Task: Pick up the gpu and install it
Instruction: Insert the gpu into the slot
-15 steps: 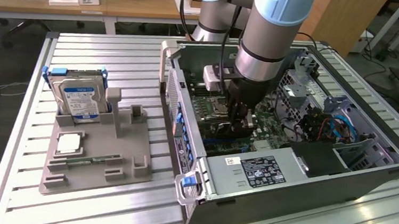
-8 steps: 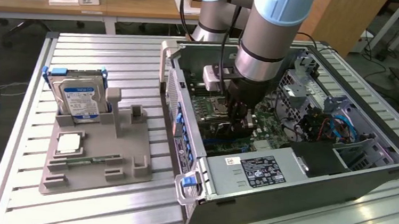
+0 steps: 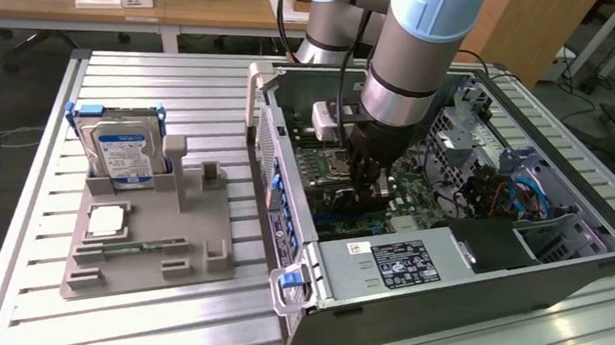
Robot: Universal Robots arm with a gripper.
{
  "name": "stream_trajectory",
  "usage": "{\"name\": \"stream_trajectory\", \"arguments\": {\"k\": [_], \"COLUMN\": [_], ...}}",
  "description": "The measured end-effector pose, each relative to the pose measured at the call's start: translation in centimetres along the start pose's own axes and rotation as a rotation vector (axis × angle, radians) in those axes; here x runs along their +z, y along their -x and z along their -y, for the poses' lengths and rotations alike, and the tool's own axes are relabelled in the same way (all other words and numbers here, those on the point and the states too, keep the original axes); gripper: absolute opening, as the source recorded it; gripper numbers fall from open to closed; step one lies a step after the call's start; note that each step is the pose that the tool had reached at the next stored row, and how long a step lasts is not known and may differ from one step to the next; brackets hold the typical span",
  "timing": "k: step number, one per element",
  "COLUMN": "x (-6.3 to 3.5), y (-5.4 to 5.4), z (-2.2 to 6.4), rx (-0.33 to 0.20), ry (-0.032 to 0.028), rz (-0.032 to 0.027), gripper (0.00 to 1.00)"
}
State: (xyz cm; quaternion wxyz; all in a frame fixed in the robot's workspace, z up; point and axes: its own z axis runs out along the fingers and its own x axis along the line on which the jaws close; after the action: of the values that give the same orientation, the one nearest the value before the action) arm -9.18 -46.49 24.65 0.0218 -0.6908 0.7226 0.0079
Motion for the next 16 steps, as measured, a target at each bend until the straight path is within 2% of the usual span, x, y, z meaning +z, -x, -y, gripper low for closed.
{"name": "stream_trajectory", "arguments": {"k": [3,10,16], "x": [0.0,0.0,0.0], "y": [0.0,-0.01,-0.01], "z": [0.0,0.01,0.01], "rx": [0.0,0.0,0.0], "ry": [0.0,-0.0004,-0.0004], "rz": [-0.0009,-0.0087,-0.0091], "gripper": [0.27,0.27,0.27]}}
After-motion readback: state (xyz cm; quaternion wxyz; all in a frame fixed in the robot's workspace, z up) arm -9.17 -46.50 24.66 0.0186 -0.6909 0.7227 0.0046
